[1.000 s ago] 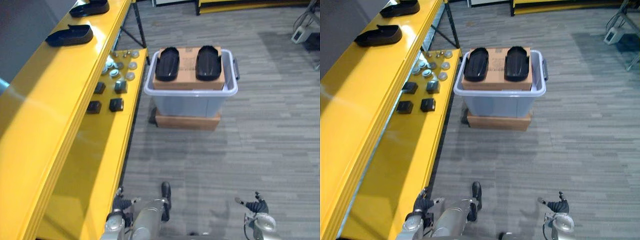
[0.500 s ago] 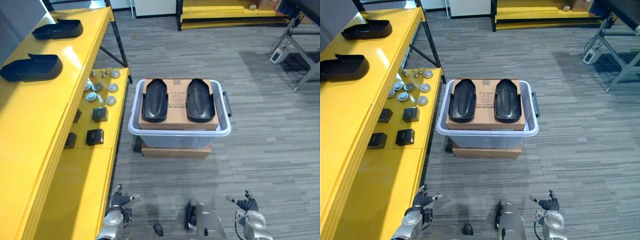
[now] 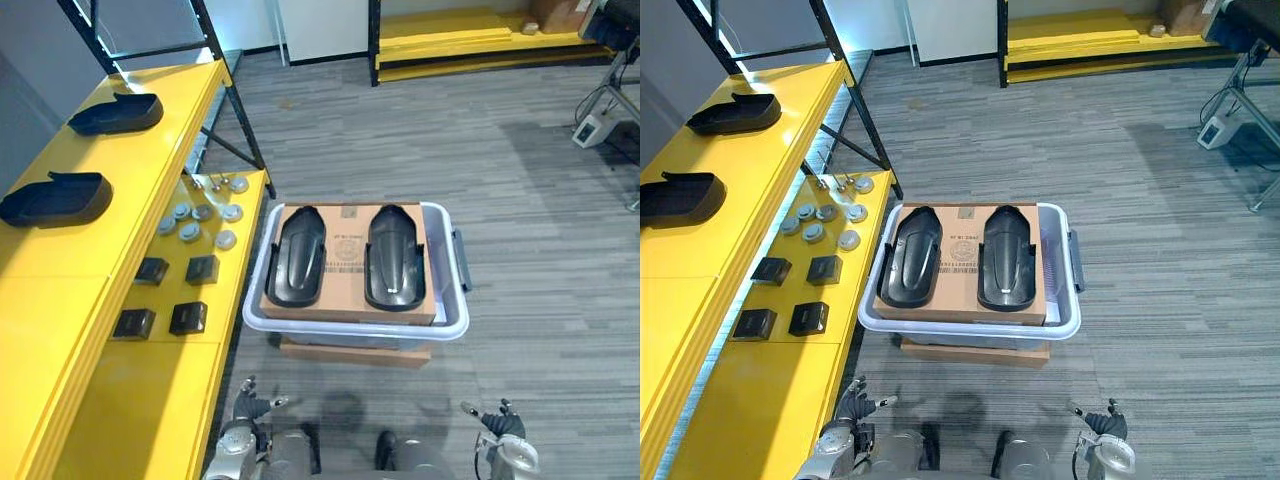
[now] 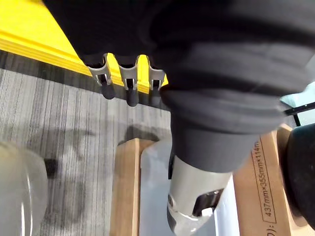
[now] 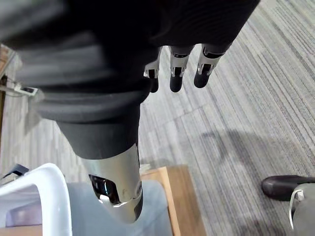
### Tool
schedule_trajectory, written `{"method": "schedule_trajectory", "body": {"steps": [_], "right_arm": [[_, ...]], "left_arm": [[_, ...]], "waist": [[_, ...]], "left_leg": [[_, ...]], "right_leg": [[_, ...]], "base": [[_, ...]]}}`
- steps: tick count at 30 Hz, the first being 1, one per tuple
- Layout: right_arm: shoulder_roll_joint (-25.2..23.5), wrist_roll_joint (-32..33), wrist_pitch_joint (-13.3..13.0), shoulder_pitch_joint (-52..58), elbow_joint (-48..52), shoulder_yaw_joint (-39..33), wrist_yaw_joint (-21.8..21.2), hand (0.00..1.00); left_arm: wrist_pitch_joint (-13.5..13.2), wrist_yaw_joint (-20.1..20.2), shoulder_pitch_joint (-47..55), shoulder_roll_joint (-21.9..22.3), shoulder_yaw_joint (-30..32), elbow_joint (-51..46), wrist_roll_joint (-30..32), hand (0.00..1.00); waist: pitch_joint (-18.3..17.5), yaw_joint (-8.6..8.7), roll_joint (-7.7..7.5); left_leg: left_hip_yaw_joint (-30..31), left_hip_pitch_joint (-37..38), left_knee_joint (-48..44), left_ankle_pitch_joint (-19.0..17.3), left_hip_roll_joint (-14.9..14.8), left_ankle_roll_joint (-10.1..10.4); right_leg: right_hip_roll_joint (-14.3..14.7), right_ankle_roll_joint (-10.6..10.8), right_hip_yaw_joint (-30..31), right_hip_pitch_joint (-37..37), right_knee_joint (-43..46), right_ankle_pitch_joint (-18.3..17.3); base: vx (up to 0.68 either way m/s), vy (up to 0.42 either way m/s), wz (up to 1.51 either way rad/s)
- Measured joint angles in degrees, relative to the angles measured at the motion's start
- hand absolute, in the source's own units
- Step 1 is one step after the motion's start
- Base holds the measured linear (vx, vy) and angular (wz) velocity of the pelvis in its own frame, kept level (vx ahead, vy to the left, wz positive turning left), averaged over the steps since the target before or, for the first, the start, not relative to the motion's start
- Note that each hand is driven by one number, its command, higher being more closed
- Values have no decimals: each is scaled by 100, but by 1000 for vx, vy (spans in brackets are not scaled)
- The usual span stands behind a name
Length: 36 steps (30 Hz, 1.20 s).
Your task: Walk over and take plastic housings, then place them on the shelf
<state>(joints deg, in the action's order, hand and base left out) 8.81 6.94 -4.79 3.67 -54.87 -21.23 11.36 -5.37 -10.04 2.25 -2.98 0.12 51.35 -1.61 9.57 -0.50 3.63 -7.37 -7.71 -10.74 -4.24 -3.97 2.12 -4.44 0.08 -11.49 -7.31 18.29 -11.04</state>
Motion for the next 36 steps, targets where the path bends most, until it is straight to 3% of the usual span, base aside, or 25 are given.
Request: {"method": "schedule_trajectory", "body": {"steps": [3, 7, 14, 17, 21, 25, 27, 31, 36], "right_arm": [[-3, 206, 5, -10, 5, -265, 30, 0], [24, 415, 20, 1, 269, -788, 104, 0], [497, 419, -14, 206, 2972, -1414, 364, 0], [620, 282, -166, 234, 3933, -1349, 365, 0], [1059, -246, -328, 147, 4754, -560, 306, 0], [1267, -664, -382, -257, 4559, 122, 197, 0], [1327, -836, -351, -691, 3932, 477, 197, 0], [1406, -982, -285, -1111, 3342, 921, 200, 0], [1440, -1064, -115, -1786, 2386, 1311, 214, 0]], "left_arm": [[8, 0, 55, -130, 9, 4, 0, 0], [7, -3, 79, -326, 66, -14, 3, 0], [-8, 1, 165, -398, 86, -256, 65, 0], [-14, 3, 232, -379, 66, -289, 151, 0], [-78, 17, 486, -266, 45, -471, 232, 0], [-114, 96, 598, -216, 8, -471, 239, 0], [-137, 126, 638, -208, -19, -470, 241, 0], [-138, 124, 776, -209, -60, -463, 239, 0], [-145, 113, 896, -203, -68, -453, 225, 0]], "waist": [[-12, -20, -35], [-12, -16, -44], [-86, 147, -99], [-178, 142, -157], [-356, 126, -140], [-450, 57, -122], [-457, -80, -108], [-454, -197, -108], [-374, -231, -47]], "left_leg": [[-290, 183, 241, -9, 97, -31], [-499, 365, 348, -46, 130, -82], [-623, 563, 707, -49, 216, -88], [-621, 617, 768, -48, 219, -90], [-433, 693, 872, -20, 244, -130], [-214, 630, 943, 64, 277, -196], [-38, 614, 1089, 209, 307, -213], [177, 475, 1129, 350, 342, -233], [471, 324, 1450, 718, 406, -224]], "right_leg": [[-42, 184, 251, 125, -373, 164], [-31, 264, 482, 300, -720, 322], [-33, 357, 808, 365, -1133, 533], [-26, 366, 828, 441, -1262, 574], [-23, 361, 655, 602, -1383, 585], [-26, 347, 446, 643, -1444, 594], [-34, 334, 261, 652, -1451, 621], [-61, 303, 78, 605, -1469, 674], [-79, 307, -199, 436, -1462, 780]], "base": [[120, 143, -35], [109, 81, -37], [55, 47, -24], [35, 26, -7], [24, 10, 18], [-15, -8, 32], [-56, -9, 39], [-67, 3, 34], [-107, 3, 31]]}}
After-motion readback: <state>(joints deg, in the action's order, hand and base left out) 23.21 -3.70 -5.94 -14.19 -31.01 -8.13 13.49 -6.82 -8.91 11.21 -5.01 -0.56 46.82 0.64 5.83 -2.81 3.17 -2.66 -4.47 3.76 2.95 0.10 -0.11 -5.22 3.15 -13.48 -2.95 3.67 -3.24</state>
